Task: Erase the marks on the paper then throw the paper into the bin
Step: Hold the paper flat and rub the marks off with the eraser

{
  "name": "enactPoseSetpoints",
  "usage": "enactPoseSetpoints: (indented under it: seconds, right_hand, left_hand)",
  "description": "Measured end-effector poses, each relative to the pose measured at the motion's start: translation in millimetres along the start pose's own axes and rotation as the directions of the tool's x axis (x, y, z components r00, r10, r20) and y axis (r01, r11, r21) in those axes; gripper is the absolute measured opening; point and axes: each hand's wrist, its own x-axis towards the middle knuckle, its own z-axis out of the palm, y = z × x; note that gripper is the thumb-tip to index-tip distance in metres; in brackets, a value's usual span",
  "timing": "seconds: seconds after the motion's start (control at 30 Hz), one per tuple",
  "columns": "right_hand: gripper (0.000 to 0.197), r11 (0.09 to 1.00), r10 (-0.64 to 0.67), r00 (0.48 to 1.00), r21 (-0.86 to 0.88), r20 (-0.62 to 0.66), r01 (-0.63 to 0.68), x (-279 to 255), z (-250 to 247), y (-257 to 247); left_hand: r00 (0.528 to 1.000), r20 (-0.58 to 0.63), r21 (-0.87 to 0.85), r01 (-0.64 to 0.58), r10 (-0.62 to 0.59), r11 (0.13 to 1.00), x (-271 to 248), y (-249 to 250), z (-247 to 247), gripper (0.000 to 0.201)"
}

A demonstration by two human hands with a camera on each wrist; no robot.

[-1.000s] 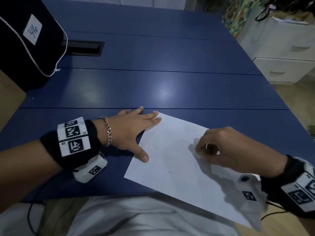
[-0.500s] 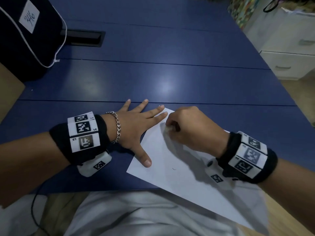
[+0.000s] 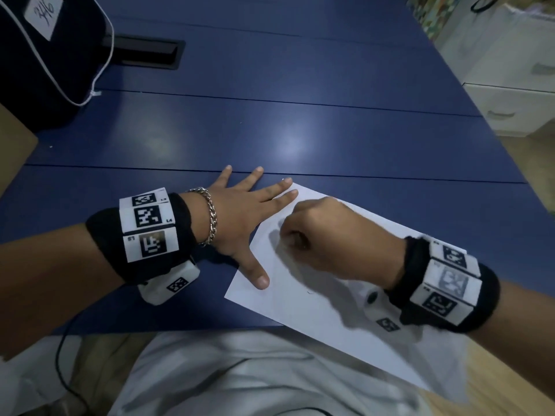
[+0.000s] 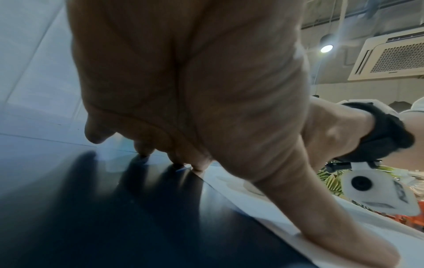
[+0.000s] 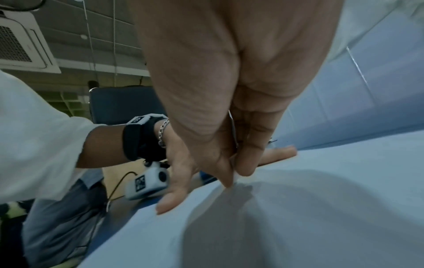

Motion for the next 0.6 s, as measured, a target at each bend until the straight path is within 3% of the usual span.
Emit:
enactPoseSetpoints:
  seconds: [0.13,0.2,0.27,0.33,0.47,0.6]
  right_hand:
    - [0.012,0.985,0.166,0.98,-0.027,-0.109,-0.169,7,-11,31]
    - [0.013,0.992,0.116,0.988,-0.036,-0.105,-0.12,5,-6,17]
    - [0.015,1.0,0.025,1.0,0.007,-0.016,-0.025,-1,3,-5]
    - [0.019,1.0,0.016,0.999,0.021,0.038,-0.017,-2,0,-6]
    - [0.007,0.992,0.126,0.989,0.002,-0.077,-0.127,8,-10,29]
    - [0.01,0.986,0.168,0.978,0.029,-0.127,-0.166,11,-6,32]
  left_hand:
    - [1.0,0.002,0.02,0.008,-0.008,1.0,0,1,-1,0.161]
    - [1.0,0.006,0.024,0.008,-0.008,1.0,0,1,-1,0.161]
    - [1.0,0.007,0.026,0.006,-0.006,1.0,0,1,-1,0.162]
    - [1.0,0.002,0.025,0.007,-0.007,1.0,1,1,-1,0.162]
    - [1.0,-0.012,0.026,0.003,-0.002,1.0,3,0,0,0.16]
    - [0.998,-0.064,0.014,0.003,-0.002,1.0,2,-11,-9,0.15]
